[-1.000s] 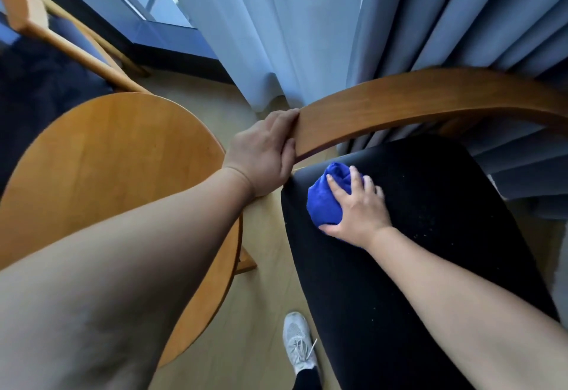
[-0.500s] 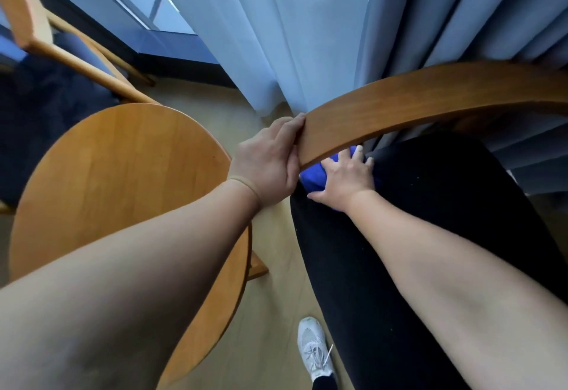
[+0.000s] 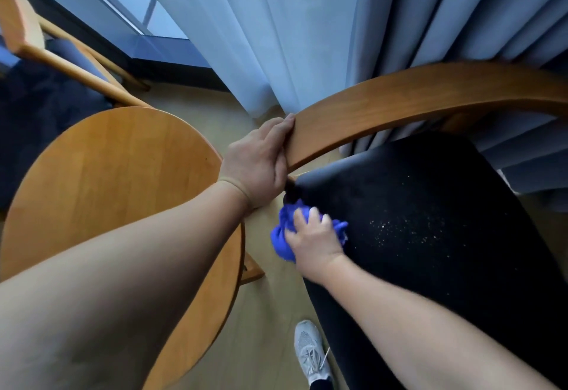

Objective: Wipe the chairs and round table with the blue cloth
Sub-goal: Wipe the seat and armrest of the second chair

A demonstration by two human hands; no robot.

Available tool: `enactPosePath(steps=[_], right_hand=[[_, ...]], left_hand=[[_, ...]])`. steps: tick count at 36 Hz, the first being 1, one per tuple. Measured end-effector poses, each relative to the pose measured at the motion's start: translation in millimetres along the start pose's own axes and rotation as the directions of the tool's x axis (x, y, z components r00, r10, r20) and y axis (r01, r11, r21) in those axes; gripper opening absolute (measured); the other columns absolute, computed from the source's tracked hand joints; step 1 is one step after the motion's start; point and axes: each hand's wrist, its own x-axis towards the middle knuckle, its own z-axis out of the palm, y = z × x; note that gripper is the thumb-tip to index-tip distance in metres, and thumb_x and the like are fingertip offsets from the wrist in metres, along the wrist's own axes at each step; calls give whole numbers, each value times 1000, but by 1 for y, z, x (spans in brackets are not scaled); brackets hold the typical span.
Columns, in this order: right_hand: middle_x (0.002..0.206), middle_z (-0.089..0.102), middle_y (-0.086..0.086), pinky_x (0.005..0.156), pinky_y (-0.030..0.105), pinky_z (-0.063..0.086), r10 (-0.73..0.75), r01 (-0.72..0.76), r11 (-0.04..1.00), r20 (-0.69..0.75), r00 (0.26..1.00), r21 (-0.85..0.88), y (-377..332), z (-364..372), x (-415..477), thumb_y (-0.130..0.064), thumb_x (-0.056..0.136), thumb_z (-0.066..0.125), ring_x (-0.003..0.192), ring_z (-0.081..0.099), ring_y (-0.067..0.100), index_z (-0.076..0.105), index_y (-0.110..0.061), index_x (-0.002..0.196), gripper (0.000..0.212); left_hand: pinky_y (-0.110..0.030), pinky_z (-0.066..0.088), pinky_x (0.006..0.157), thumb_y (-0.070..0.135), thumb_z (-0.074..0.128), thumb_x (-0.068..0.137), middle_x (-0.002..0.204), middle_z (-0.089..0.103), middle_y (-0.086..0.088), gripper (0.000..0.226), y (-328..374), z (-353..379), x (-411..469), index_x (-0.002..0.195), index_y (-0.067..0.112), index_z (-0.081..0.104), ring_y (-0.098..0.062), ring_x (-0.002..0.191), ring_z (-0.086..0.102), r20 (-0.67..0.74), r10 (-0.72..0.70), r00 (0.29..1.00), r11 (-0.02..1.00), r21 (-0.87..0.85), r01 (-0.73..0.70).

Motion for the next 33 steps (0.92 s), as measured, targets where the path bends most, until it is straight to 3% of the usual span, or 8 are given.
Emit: enactPosePath(steps=[2, 4, 9, 16, 20, 25, 28, 33], right_hand=[[141, 42, 17, 90, 51, 43, -93, 96, 993, 49, 994, -64, -16, 11, -13, -23, 86, 50, 116, 47, 42, 61, -19, 121, 36], [147, 29, 20, 98, 58, 34, -149, 152, 988, 81, 985, -34, -16, 15, -11, -19, 89, 53, 126, 34, 46, 55, -13, 128, 40], [137, 33, 15, 82, 46, 34, -217, 218, 976, 86, 972, -11, 5, -1, -9, -23, 82, 59, 111, 36, 37, 52, -23, 125, 44], [146, 25, 15, 84, 44, 34, -245, 245, 969, 0, 970, 11, 32, 0, -14, -26, 87, 53, 115, 36, 37, 44, -29, 134, 48], [150, 26, 11, 88, 43, 35, -168, 170, 984, -26, 985, 62, 60, 1, -23, -31, 84, 53, 117, 38, 37, 45, -34, 135, 51], [122, 62, 14, 67, 44, 51, -38, 60, 988, -147, 988, 144, 118, -3, -48, -30, 53, 83, 87, 59, 41, 71, -29, 111, 59], [121, 61, 17, 66, 47, 52, 53, -23, 986, -177, 983, 168, 164, 1, -65, -27, 49, 85, 88, 58, 44, 72, -26, 111, 64], [125, 55, 19, 70, 49, 53, 343, -293, 914, -151, 927, 279, 236, 10, -97, -21, 51, 85, 90, 53, 46, 70, -22, 114, 64]], left_hand=[[-38, 52, 83, 25, 39, 81, 134, 56, -5, 58, 0, 0, 0, 136, 10, 50, -30, 107, 61, 1, -4, 1000, 1000, 11, 4], [-37, 51, 84, 27, 38, 81, 135, 55, -5, 59, 0, 0, 0, 136, 11, 49, -30, 107, 60, 3, -7, 1000, 1000, 22, 7], [-37, 49, 86, 20, 46, 81, 136, 53, -7, 58, 0, 1, -1, 138, 10, 48, -31, 110, 59, 21, -19, 1000, 999, 31, 18], [-38, 50, 85, 30, 35, 80, 136, 54, -8, 63, 0, 0, -1, 138, 9, 47, -32, 109, 59, 42, -19, 999, 999, 50, 17], [-38, 50, 86, 31, 35, 81, 135, 54, -8, 62, -1, 0, -2, 139, 10, 47, -30, 109, 59, 46, -16, 999, 998, 56, 14], [-36, 47, 87, 27, 41, 84, 135, 53, -7, 59, 0, 0, -3, 140, 12, 44, -29, 110, 57, 44, -22, 999, 997, 70, 19], [-36, 47, 87, 27, 40, 84, 135, 53, -6, 59, 2, -1, -3, 140, 12, 44, -29, 109, 57, 43, -25, 999, 997, 72, 21], [-36, 47, 87, 25, 42, 84, 135, 53, -6, 58, 3, -1, -3, 140, 11, 44, -30, 110, 57, 38, -22, 999, 997, 76, 20]])
